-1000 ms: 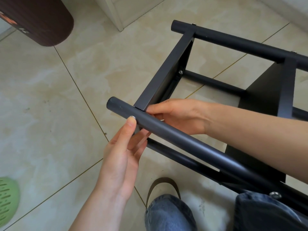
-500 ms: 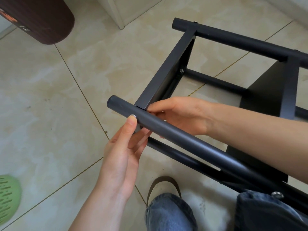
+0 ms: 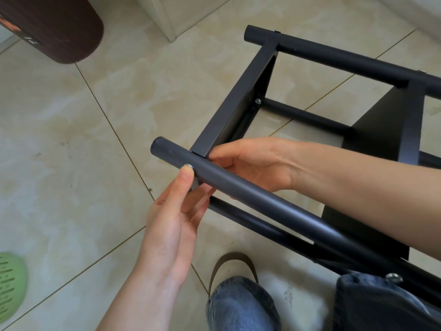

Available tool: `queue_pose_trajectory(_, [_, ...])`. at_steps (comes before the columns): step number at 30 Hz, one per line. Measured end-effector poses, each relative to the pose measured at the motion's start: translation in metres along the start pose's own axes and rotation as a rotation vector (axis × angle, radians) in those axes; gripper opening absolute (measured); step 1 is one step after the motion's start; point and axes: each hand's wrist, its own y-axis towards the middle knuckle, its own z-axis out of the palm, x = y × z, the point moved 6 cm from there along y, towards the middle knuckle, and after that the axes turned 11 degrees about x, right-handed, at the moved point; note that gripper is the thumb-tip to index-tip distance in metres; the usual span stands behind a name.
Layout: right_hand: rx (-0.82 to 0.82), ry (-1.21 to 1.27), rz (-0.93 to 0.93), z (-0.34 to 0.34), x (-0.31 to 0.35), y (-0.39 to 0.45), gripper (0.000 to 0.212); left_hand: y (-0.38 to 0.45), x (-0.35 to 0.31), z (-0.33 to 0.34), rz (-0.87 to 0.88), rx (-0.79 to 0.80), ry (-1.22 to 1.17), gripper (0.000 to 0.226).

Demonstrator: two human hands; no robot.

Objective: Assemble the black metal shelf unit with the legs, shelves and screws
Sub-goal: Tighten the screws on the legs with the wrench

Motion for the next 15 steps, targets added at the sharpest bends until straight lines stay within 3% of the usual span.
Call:
queue_pose_trajectory(9, [0.051,0.112,-0.051,0.0005,-0.0014,-0.0029,0.020,0.0003,-0.0003,0.0017,0.001,-0.001,-0.009,0.028])
queue_pose_trajectory(15, [-0.024,0.059,-0.057,-0.0003,0.0001,0.0004,0.015,0.0001,0.0002,0.0007,0.003,-0.009,-0.017,0.029])
